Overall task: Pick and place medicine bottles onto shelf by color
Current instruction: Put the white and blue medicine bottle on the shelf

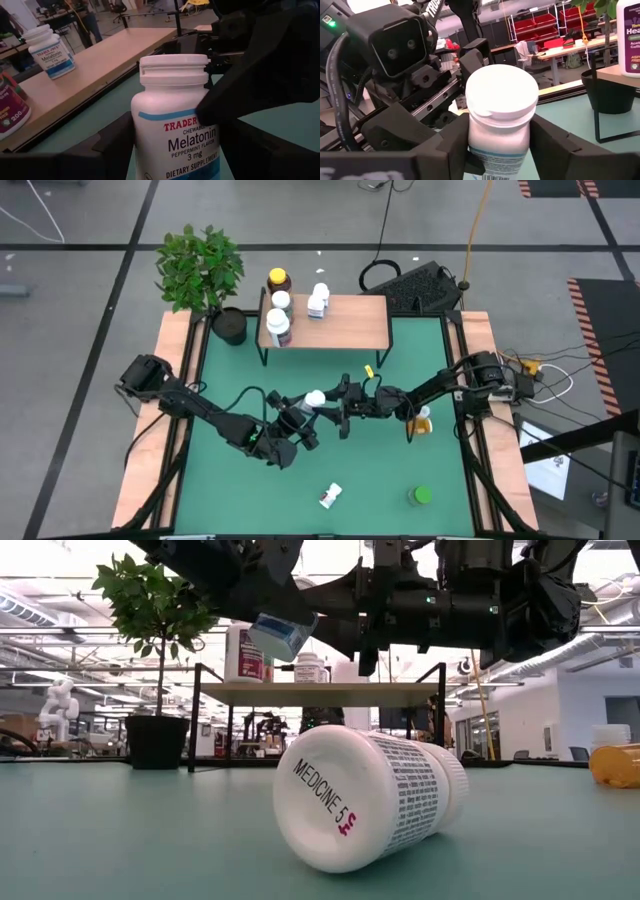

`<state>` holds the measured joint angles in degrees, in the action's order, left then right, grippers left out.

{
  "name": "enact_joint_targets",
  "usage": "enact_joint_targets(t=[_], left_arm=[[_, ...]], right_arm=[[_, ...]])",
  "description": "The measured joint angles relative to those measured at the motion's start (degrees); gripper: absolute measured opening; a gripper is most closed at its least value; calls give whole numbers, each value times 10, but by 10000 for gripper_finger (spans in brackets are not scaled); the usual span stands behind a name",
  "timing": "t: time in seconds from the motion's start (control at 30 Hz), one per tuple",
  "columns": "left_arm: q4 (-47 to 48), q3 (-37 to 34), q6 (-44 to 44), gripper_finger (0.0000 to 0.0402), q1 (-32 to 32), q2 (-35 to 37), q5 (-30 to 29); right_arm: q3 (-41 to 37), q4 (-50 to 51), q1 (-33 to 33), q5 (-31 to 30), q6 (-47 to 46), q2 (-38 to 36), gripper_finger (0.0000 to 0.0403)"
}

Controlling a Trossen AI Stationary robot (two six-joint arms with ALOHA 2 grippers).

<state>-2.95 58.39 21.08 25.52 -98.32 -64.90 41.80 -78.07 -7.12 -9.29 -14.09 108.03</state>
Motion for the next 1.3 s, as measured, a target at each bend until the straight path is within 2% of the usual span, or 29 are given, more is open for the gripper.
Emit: enact_joint_targets(t=[0.17, 0.47, 0.57, 0.67, 0.83, 1.13, 1.3], left_arm=[[0, 0, 0, 258, 0, 0, 0], [-3, 1, 2, 258, 0, 0, 11], [-2, 1, 2, 258, 0, 0, 10], [0, 1, 2, 258, 0, 0, 9], [1, 1, 2, 258, 0, 0, 5], [5, 1, 4, 268, -17, 0, 35], [13, 1, 2, 270, -20, 0, 44]], right_arm=[[0, 0, 0, 0, -1, 0, 167], [2, -15, 0, 3, 0, 0, 252], [1, -30, 0, -1, 0, 0, 269], [1, -30, 0, -37, 0, 0, 274], [1, -31, 0, -57, 0, 0, 257], [0, -23, 5, -55, 3, 0, 165], [0, -18, 7, -56, 27, 0, 160]])
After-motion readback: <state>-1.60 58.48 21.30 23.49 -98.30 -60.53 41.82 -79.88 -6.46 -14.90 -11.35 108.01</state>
